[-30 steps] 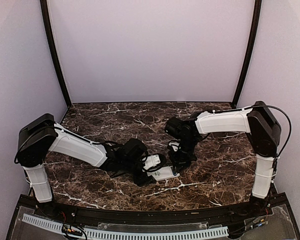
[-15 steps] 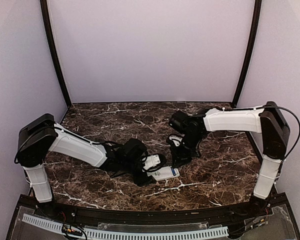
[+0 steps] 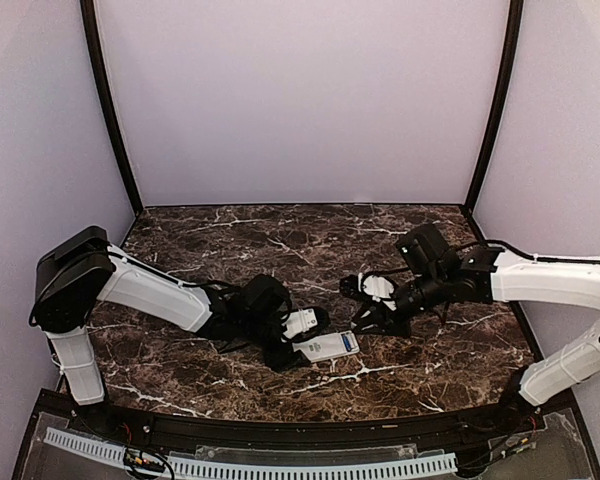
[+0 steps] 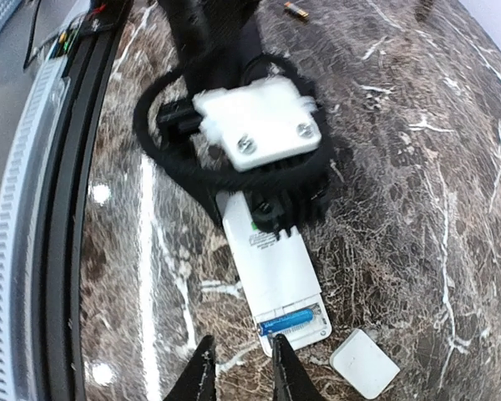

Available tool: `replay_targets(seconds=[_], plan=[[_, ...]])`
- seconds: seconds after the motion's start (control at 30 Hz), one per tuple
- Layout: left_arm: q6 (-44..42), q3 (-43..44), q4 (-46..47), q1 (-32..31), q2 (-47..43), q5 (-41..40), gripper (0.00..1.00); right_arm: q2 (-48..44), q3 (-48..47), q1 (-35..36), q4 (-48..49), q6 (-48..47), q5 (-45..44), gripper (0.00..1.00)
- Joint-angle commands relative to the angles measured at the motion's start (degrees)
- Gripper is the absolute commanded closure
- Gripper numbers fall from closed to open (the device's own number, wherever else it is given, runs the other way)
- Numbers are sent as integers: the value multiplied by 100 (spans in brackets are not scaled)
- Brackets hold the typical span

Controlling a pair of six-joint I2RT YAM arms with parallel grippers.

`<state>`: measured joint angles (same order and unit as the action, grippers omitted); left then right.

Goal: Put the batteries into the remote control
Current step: Adjust the battery in the battery compartment.

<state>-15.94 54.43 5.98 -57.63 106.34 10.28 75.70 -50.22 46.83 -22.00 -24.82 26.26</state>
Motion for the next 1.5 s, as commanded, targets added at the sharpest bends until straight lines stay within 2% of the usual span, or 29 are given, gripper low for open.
replay_targets(seconds=[0.0, 0.2, 0.7, 1.13, 1.47], plan=[[-146, -79, -442, 25, 26, 52, 32, 239, 435, 11, 446, -2246, 85, 80], [-131, -12, -498, 31, 64, 44, 33, 773, 529, 202, 703, -2941, -506, 84], [-115, 12, -525, 58, 97, 105, 32, 1306, 711, 529, 1338, -2967, -1283, 84], [-117, 11, -530, 58, 97, 98, 32, 1263, 881, 529, 1395, -3024, -1384, 83], [-129, 14, -543, 62, 97, 104, 32, 1422, 788, 522, 1469, -2944, -1499, 85]])
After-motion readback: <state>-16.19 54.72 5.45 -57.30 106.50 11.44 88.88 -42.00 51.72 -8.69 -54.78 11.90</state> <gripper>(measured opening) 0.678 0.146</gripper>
